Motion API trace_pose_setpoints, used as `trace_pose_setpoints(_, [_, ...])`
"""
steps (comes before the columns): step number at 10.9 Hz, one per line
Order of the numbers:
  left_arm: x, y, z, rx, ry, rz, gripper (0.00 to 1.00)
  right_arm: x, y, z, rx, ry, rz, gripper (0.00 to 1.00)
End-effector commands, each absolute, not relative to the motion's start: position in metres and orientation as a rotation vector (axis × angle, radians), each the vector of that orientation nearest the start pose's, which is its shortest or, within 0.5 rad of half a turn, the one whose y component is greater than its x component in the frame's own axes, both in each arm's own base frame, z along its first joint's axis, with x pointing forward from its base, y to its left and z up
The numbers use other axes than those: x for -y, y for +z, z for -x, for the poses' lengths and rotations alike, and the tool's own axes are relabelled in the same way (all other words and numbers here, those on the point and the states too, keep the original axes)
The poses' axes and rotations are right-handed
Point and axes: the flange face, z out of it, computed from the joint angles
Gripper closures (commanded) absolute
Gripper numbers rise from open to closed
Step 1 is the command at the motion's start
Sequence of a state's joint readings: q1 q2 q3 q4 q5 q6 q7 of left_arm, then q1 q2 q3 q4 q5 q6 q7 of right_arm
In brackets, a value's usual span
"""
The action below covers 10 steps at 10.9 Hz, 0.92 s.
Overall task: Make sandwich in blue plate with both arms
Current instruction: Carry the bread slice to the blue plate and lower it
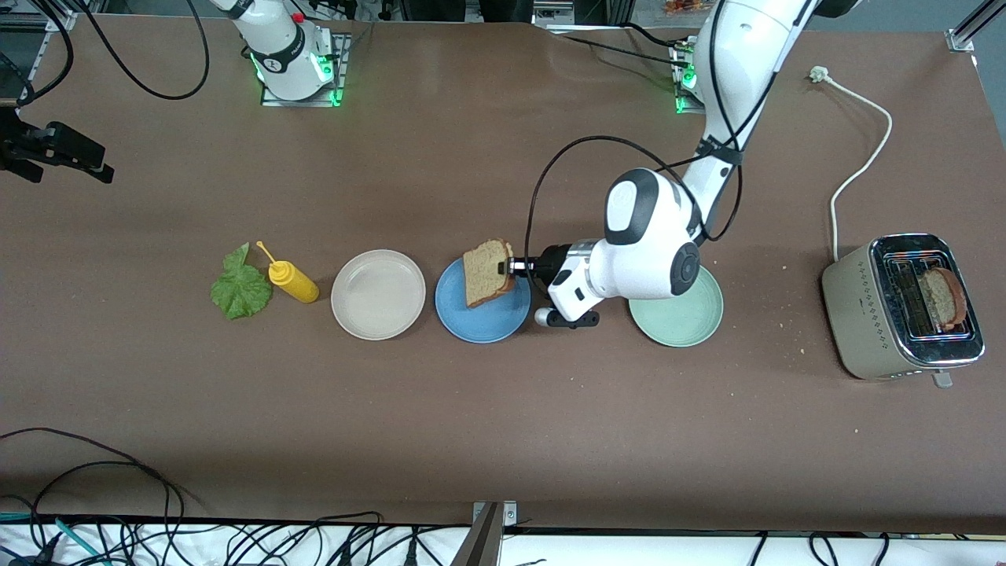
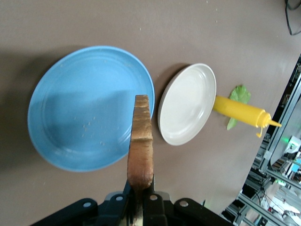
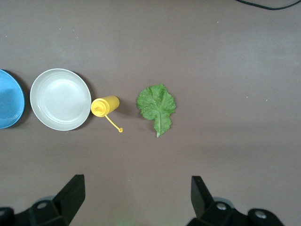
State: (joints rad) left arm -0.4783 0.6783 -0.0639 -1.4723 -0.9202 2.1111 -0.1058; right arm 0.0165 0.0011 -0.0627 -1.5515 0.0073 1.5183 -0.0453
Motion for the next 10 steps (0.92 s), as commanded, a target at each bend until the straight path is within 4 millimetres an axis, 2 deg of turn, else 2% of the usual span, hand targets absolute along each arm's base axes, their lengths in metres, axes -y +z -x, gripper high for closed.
trace_pose_setpoints(1, [0.417,0.272,-0.617,-0.151,-0.302,-2.350,1.00,0.022,0.635,-0.545,-0.005,0.058,3.138,0.00])
trace_pose_setpoints(5, [0.433,0.252,-0.612,-0.154,-0.274,-2.368,1.00,0.013,0.633,-0.549,0.017,0.043,3.139,0.00])
trace_pose_setpoints(10, [0.434,0.236,-0.610,-0.158,-0.274,-2.380,1.00,0.013,0.633,-0.551,0.017,0.029,3.139,0.00])
